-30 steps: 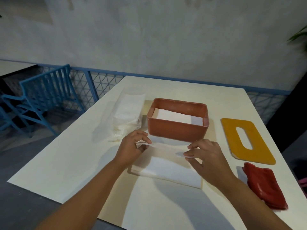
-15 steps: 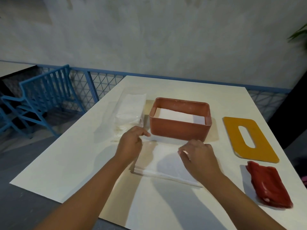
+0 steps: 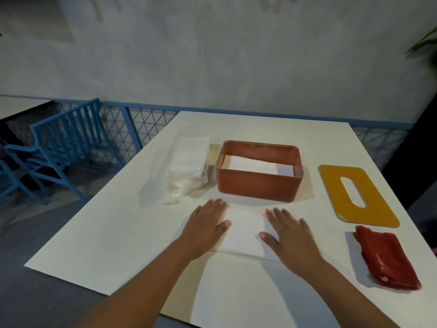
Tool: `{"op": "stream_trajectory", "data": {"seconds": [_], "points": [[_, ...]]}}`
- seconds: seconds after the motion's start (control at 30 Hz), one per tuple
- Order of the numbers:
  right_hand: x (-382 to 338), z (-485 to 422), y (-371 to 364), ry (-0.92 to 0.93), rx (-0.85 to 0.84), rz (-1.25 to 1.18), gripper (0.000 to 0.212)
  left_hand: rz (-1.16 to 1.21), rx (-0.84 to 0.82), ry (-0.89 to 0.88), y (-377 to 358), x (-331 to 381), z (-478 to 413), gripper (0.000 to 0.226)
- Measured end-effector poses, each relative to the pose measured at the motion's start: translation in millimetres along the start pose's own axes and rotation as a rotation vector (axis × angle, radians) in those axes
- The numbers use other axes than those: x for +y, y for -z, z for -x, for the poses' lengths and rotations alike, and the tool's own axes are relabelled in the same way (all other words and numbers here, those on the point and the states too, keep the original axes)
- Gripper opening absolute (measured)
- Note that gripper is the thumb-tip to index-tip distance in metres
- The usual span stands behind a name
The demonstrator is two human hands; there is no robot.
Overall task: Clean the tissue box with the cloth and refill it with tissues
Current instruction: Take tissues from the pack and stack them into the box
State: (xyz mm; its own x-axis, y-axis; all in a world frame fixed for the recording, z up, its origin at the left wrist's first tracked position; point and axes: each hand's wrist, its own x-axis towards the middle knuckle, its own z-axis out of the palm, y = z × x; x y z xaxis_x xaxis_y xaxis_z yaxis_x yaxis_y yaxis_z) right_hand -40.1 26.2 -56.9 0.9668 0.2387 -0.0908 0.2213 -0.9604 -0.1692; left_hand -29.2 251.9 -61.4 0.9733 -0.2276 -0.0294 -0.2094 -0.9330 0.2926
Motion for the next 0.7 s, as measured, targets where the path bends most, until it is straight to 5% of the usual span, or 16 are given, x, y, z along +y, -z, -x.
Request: {"op": "stream_trajectory", "data": {"seconds": [0.07,0.23,0.37,0.47,0.57,0.7], "points": [[7.5,3.2,9.8,0.001,-0.022,-0.056,0.072,0.027,0.031,0.032,3.4,-6.8,2.8,0.056],[9.6,-8.0,40.5,-0.135,-0.204,-0.075,0.091,0.064,-0.062,0.181,33.0,-5.3,-6.1,0.070],[3.5,-15.3,45.6,-0.175,-0.225,-0.023,0.080,0.194,-0.278,0.226,45.9,-3.1,-17.1,0.074],[3.5,-10.2,47.1,-0.206,-0.253,-0.150,0.063,0.321,-0.251,0.227,45.5,-0.6,-15.5,0.066],[6.5,-2.7,50.8,-0.225,-0.182,-0.488,0.046,0.613,-0.119,0.218,45.9,3.0,-9.9,0.031],[5.1,7.3,54.9,-0.176,0.196,-1.005,0.068,1.141,0.122,0.204,47.4,3.5,-6.5,0.037]]}}
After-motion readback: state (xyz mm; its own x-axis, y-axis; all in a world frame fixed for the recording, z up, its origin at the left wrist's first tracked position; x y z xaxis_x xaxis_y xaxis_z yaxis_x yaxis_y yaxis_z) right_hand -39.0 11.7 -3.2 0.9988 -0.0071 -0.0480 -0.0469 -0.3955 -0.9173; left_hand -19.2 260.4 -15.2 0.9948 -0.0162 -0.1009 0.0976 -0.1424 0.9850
